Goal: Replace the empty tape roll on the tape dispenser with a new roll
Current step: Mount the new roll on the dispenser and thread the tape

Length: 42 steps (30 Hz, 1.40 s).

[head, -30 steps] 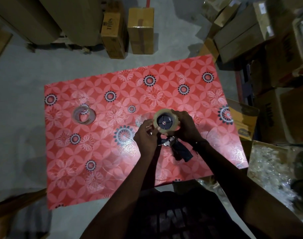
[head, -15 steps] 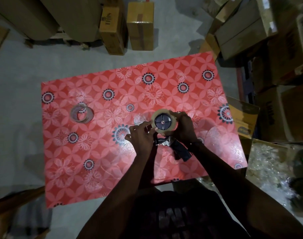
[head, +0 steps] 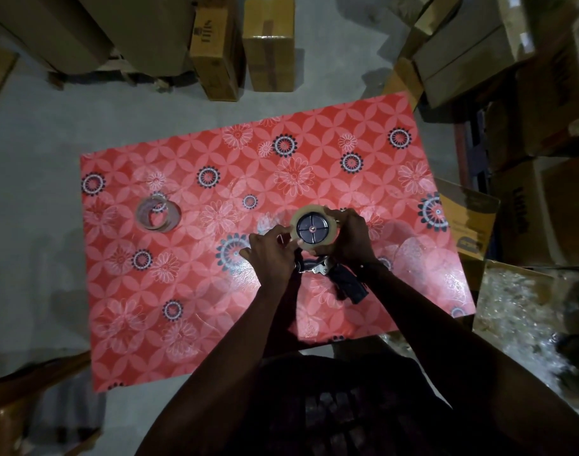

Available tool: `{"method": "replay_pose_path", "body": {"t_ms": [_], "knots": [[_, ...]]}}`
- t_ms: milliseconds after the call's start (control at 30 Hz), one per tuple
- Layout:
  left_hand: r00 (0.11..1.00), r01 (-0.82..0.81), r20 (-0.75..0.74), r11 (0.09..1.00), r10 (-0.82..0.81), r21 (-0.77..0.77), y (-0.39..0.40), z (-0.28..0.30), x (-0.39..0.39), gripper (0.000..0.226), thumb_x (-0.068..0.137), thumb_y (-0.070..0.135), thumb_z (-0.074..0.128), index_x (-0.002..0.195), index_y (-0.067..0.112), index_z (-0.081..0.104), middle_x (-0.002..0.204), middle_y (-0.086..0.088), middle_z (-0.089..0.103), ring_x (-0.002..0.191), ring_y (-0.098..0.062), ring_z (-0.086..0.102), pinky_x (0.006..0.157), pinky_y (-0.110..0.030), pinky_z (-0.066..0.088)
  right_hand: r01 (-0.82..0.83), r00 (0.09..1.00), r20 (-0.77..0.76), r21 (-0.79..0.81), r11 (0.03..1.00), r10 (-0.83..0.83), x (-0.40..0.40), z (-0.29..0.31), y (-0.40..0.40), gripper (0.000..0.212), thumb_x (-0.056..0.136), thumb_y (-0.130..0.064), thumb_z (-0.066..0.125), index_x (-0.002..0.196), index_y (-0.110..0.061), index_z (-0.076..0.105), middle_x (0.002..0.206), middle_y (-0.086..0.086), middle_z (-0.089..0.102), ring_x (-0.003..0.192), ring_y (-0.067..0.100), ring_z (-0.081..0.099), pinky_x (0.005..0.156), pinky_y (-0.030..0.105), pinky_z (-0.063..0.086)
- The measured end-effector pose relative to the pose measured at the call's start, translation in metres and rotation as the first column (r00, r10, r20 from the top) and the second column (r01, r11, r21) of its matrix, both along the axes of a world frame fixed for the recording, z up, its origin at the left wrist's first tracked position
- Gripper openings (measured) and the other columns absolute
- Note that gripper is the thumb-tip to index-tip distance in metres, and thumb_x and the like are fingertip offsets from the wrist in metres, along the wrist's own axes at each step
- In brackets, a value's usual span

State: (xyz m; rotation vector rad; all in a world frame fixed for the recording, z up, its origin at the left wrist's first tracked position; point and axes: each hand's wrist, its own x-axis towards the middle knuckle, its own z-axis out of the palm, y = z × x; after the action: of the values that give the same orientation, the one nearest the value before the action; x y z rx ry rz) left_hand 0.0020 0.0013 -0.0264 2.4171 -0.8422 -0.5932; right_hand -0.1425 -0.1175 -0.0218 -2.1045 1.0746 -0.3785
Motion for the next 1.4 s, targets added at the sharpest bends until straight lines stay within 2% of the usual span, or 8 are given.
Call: {"method": "replay_pose_path", "body": {"t_ms": [100, 367, 533, 700, 800, 900, 1100, 1400], "knots": [[1.0, 0.0, 0.008, 1.0, 0.0, -0.002, -0.002, 0.0, 0.0, 0.043, 0.076, 0.058, 0.08, 0.111, 0.032, 0.076, 0.085, -0.001, 0.077, 0.113, -0.029, 0.052, 0.086, -0.037, 0.017, 0.005, 1.0, -0.02, 0.001, 1.0, -0.005, -0.001, -0.006, -0.001, 0.079, 0.041, -0.035, 0.109, 0.11, -0.011, 0.081, 0.089, 0.006, 0.082, 0.079, 0.011, 0.064, 0.075, 0.019, 0.042], [0.997, 0.032, 0.061, 0.997, -0.036, 0.077, -0.006, -0.002, 0.0, 0.039, 0.077, 0.052, 0.085, 0.109, 0.031, 0.078, 0.088, -0.002, 0.076, 0.11, -0.031, 0.056, 0.082, -0.034, 0.013, 0.034, 0.995, -0.099, 0.034, 0.999, -0.03, 0.0, -0.035, -0.005, 0.096, 0.047, -0.071, 0.096, 0.124, -0.018, 0.076, 0.101, 0.001, 0.081, 0.09, 0.022, 0.073, 0.082, 0.038, 0.059], [0.981, 0.139, 0.122, 0.984, -0.152, 0.112, -0.005, 0.003, 0.002, 0.04, 0.086, 0.052, 0.076, 0.121, 0.033, 0.073, 0.093, 0.0, 0.076, 0.115, -0.03, 0.055, 0.079, -0.031, 0.007, -0.028, 0.996, -0.086, -0.007, 1.0, 0.027, -0.002, -0.02, -0.003, 0.093, 0.047, -0.053, 0.103, 0.119, -0.006, 0.07, 0.102, 0.009, 0.077, 0.088, 0.03, 0.067, 0.076, 0.04, 0.055], [0.957, 0.253, 0.112, 0.958, -0.268, 0.131, 0.0, 0.008, -0.002, 0.066, 0.082, 0.055, 0.079, 0.14, 0.032, 0.059, 0.105, 0.004, 0.075, 0.119, -0.027, 0.053, 0.088, -0.037, 0.013, -0.154, 0.988, -0.002, -0.022, 0.988, 0.154, -0.009, 0.002, -0.008, 0.082, 0.062, -0.028, 0.101, 0.132, -0.002, 0.067, 0.112, 0.013, 0.079, 0.091, 0.006, 0.059, 0.081, 0.001, 0.038], [0.923, 0.334, 0.127, 0.919, -0.364, 0.207, -0.003, 0.01, -0.002, 0.076, 0.087, 0.057, 0.072, 0.153, 0.031, 0.046, 0.131, 0.002, 0.066, 0.126, -0.029, 0.048, 0.092, -0.042, 0.016, -0.195, 0.981, -0.001, -0.043, 0.98, 0.195, -0.011, 0.006, -0.008, 0.073, 0.07, -0.023, 0.097, 0.133, -0.003, 0.067, 0.091, 0.015, 0.077, 0.073, 0.018, 0.058, 0.068, 0.013, 0.04], [0.913, 0.353, 0.114, 0.9, -0.391, 0.254, -0.006, 0.008, -0.001, 0.074, 0.09, 0.055, 0.069, 0.155, 0.031, 0.044, 0.142, 0.001, 0.057, 0.13, -0.03, 0.043, 0.093, -0.044, 0.02, -0.219, 0.975, -0.03, -0.011, 0.976, 0.219, -0.009, 0.009, -0.008, 0.069, 0.071, -0.024, 0.097, 0.13, -0.001, 0.069, 0.082, 0.013, 0.071, 0.07, 0.012, 0.048, 0.071, 0.001, 0.037], [0.943, 0.293, 0.077, 0.917, -0.324, 0.272, -0.012, 0.007, 0.004, 0.077, 0.077, 0.055, 0.082, 0.147, 0.04, 0.053, 0.137, 0.008, 0.063, 0.124, -0.026, 0.044, 0.087, -0.042, 0.021, -0.072, 0.982, -0.174, 0.025, 0.997, 0.075, -0.001, 0.001, -0.003, 0.064, 0.07, -0.034, 0.095, 0.127, -0.015, 0.074, 0.087, 0.019, 0.068, 0.091, 0.034, 0.06, 0.072, 0.047, 0.057], [0.968, 0.233, 0.028, 0.931, -0.251, 0.28, -0.02, 0.014, -0.001, 0.076, 0.075, 0.044, 0.09, 0.143, 0.037, 0.059, 0.136, 0.008, 0.063, 0.125, -0.028, 0.045, 0.083, -0.036, 0.008, -0.016, 0.976, -0.218, 0.05, 0.999, 0.026, 0.0, -0.009, -0.005, 0.059, 0.072, -0.045, 0.09, 0.121, -0.016, 0.077, 0.089, 0.023, 0.066, 0.088, 0.038, 0.065, 0.071, 0.044, 0.054]]}}
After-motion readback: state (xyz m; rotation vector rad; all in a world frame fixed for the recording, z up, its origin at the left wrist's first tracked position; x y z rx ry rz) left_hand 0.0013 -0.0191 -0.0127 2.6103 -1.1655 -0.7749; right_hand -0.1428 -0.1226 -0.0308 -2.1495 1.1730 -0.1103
